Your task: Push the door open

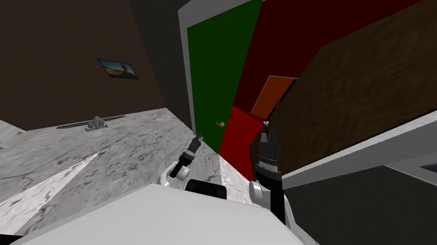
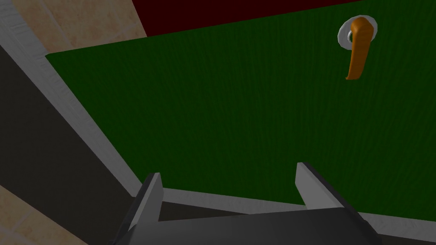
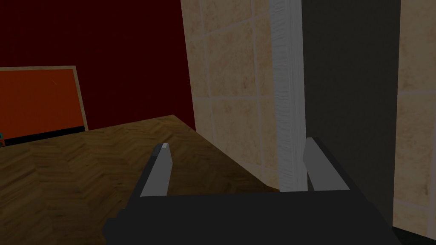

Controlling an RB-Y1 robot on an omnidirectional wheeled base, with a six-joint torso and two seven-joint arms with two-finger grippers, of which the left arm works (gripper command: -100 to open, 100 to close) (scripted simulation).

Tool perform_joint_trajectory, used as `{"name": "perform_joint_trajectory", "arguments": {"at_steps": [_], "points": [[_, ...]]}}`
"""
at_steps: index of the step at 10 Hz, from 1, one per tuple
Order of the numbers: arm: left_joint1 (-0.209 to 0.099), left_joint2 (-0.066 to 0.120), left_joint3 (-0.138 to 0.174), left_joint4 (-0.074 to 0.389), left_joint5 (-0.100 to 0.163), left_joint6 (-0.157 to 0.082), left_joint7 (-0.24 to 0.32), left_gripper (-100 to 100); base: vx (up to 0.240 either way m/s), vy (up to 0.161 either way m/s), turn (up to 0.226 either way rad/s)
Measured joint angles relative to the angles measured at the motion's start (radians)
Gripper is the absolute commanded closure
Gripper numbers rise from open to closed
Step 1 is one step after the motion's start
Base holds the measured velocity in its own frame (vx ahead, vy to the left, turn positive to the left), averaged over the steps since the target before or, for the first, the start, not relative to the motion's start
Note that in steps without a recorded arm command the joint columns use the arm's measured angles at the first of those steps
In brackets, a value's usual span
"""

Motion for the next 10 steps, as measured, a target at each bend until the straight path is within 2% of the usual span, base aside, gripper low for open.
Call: {"name": "perform_joint_trajectory", "arguments": {"at_steps": [10], "points": [[-0.111,-0.006,-0.05,0.277,-0.012,-0.036,0.035,-100,0.097,0.022,-0.017]]}}
